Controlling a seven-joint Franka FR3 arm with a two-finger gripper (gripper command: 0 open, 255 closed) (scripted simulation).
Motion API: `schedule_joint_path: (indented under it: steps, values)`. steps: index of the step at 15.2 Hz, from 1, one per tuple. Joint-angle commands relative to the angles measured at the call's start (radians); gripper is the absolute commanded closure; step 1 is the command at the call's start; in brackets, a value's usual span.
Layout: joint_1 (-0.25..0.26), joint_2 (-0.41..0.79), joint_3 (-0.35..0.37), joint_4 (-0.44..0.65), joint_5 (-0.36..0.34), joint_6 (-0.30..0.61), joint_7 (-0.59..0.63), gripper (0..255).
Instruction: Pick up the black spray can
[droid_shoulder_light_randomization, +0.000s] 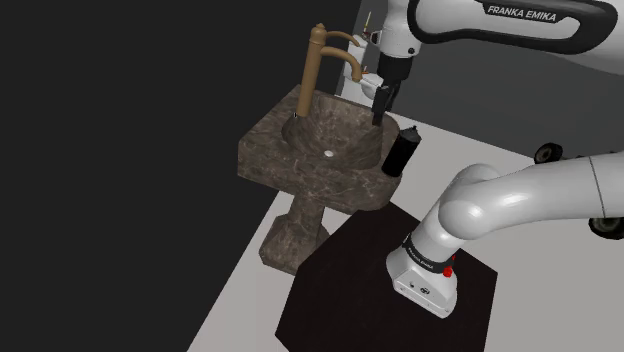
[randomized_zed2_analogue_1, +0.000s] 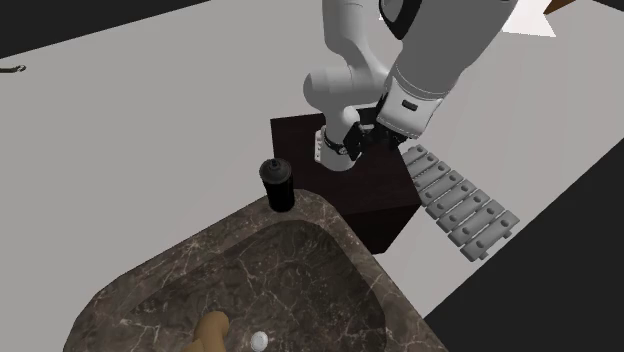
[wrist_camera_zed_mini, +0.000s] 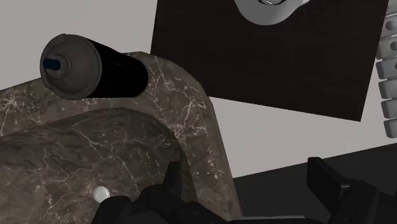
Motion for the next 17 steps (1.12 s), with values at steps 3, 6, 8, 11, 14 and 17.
schedule_joint_path:
  steps: [3, 6, 8, 11, 14, 17]
  values:
    - [0.03, -0.069, -0.045, -0.074, -0.054, 0.014, -0.143, 0]
    - [0.068, -0.168, -0.125, -0.174, -0.151, 0.036, -0.36, 0]
    - [0.086, -0.228, -0.188, -0.23, -0.225, 0.054, -0.51, 0]
    - [0.108, -0.301, -0.298, -0.297, -0.349, 0.088, -0.737, 0]
    - [0.121, -0.346, -0.424, -0.338, -0.482, 0.136, -0.97, 0]
    - [0.136, -0.354, -0.561, -0.351, -0.613, 0.201, -1.202, 0]
